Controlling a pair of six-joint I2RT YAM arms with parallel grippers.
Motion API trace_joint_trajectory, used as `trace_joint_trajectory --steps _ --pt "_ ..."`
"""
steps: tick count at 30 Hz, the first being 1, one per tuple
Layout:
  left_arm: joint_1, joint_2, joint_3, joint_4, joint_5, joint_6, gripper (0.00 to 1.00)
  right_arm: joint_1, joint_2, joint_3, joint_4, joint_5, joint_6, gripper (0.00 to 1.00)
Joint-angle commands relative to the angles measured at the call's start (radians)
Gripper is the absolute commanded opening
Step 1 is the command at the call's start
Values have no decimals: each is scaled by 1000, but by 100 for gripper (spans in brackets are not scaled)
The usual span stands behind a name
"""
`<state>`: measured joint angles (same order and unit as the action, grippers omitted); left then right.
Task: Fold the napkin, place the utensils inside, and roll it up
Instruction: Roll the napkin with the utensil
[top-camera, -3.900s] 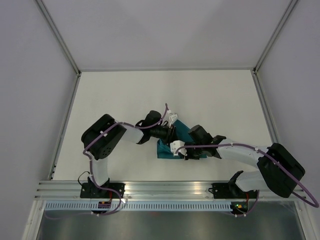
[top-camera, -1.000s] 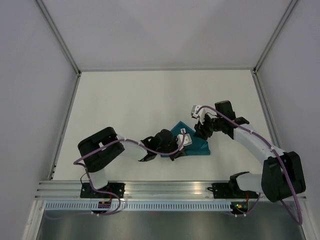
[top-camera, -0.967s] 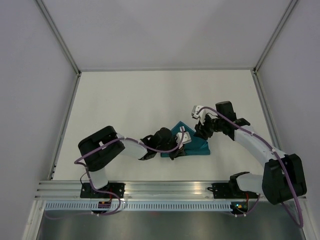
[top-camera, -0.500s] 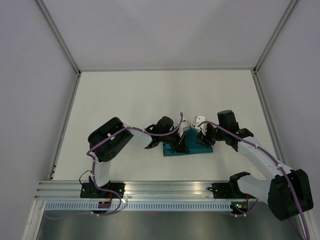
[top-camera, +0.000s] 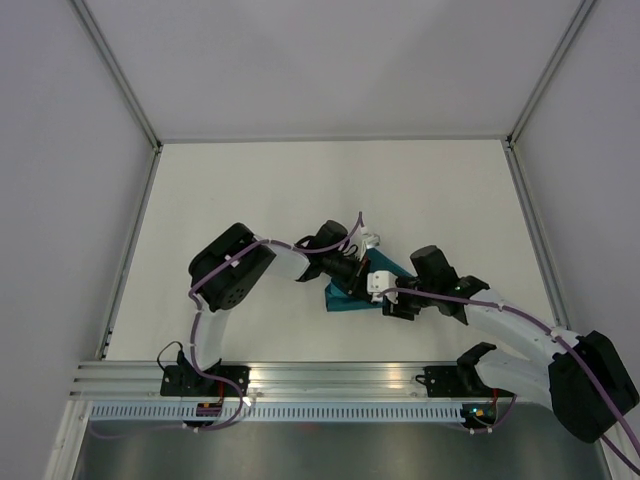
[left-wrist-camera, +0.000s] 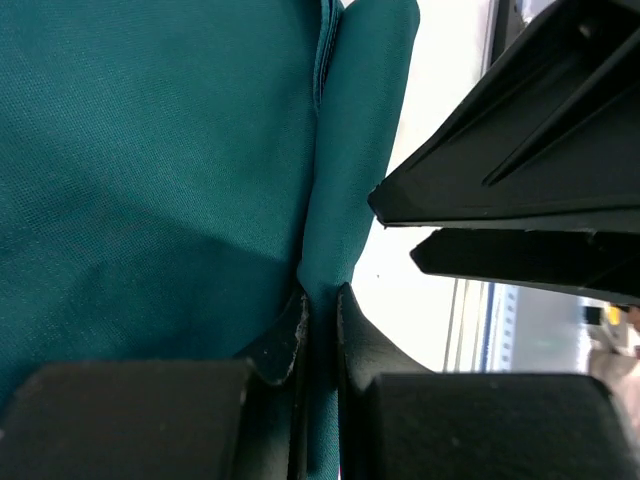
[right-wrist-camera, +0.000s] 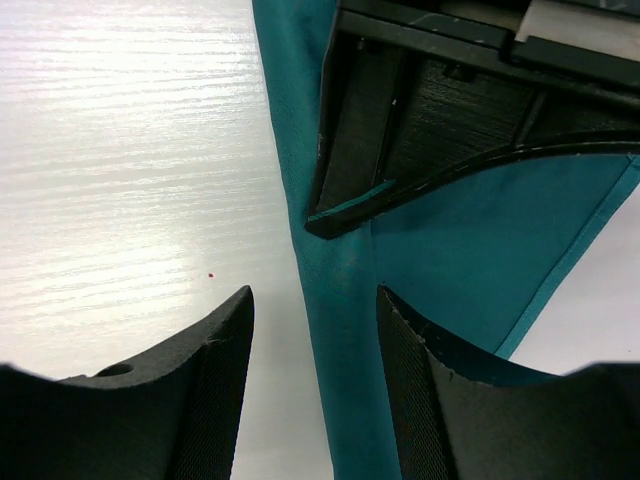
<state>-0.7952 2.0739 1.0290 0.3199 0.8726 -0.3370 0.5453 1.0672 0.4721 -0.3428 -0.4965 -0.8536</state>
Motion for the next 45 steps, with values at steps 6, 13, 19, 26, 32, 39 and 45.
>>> trace_joint_trajectory --steps 6,13,19,26,32,39,45 --pt "25 123 3 -222 -3 -50 2 62 20 -49 140 81 -41 59" --pt "28 146 17 -231 6 -56 2 100 48 -66 199 107 -35 60" --pt "33 158 26 -235 26 -56 2 133 97 -61 222 118 -30 60" --pt "34 170 42 -251 46 -54 3 154 155 -61 229 131 -36 54" --pt "36 147 49 -246 62 -63 16 156 194 -61 214 142 -36 32" --pt "60 56 31 -183 71 -112 28 156 215 -50 176 138 -29 16" --pt "96 -52 11 -171 -4 -114 30 154 257 -13 110 104 -21 13"
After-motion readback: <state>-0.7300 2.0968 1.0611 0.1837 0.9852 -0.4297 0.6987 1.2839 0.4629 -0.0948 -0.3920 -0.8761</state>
